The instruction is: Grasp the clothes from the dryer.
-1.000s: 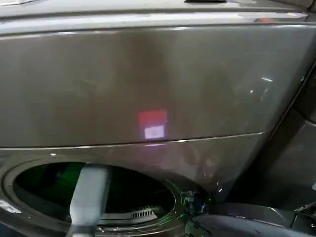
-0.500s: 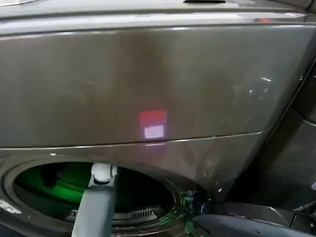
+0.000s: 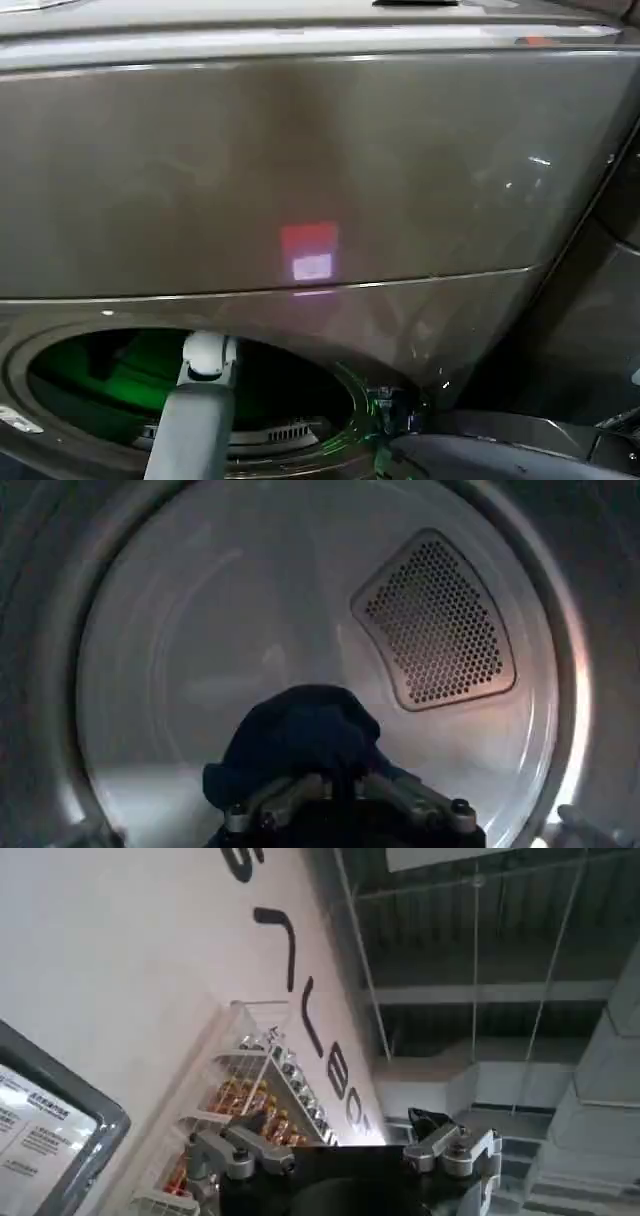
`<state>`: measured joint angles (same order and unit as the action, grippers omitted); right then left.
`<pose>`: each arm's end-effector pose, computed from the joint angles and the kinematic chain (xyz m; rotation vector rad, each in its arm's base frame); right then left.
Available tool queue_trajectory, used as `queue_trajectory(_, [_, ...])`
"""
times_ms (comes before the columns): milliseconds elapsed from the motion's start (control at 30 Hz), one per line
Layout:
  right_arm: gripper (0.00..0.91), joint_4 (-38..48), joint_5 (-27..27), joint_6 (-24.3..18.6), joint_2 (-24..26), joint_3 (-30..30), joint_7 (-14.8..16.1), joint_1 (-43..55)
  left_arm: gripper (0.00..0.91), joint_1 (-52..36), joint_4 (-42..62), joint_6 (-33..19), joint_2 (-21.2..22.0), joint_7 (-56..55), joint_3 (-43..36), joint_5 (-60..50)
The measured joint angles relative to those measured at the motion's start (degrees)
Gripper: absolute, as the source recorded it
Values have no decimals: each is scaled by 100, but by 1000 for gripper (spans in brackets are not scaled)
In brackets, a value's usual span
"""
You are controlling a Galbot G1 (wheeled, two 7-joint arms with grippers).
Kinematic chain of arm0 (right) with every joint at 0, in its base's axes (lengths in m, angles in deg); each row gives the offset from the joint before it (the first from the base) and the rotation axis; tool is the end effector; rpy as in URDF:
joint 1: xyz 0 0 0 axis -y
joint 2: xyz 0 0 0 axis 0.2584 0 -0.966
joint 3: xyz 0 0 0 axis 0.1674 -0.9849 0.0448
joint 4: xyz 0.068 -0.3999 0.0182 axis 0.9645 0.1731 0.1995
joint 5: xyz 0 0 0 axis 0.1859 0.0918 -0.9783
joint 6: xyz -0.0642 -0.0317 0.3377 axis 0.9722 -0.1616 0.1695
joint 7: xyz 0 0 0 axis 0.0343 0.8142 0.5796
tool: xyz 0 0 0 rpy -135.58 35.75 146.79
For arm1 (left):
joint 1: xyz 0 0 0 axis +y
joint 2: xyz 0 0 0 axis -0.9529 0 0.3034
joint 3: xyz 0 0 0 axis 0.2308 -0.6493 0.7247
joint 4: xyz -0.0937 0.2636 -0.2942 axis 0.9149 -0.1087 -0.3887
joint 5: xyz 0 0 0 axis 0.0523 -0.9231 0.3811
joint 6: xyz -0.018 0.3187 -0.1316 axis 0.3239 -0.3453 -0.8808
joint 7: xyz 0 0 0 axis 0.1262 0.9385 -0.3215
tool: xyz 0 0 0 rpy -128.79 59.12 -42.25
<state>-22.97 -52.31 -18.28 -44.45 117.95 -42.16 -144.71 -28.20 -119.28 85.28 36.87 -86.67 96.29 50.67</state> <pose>-0.1531 -0.4212 0.0316 1.3763 2.1430 -0.8922 0.4113 0.0133 -0.3251 0.0486 3.0338 0.0174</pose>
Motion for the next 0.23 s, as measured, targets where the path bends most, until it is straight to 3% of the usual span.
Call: queue_trajectory(233, [907,-8,14,32,-3,77,-1,-18,0,24,-33,-7,-2,2,17,-40])
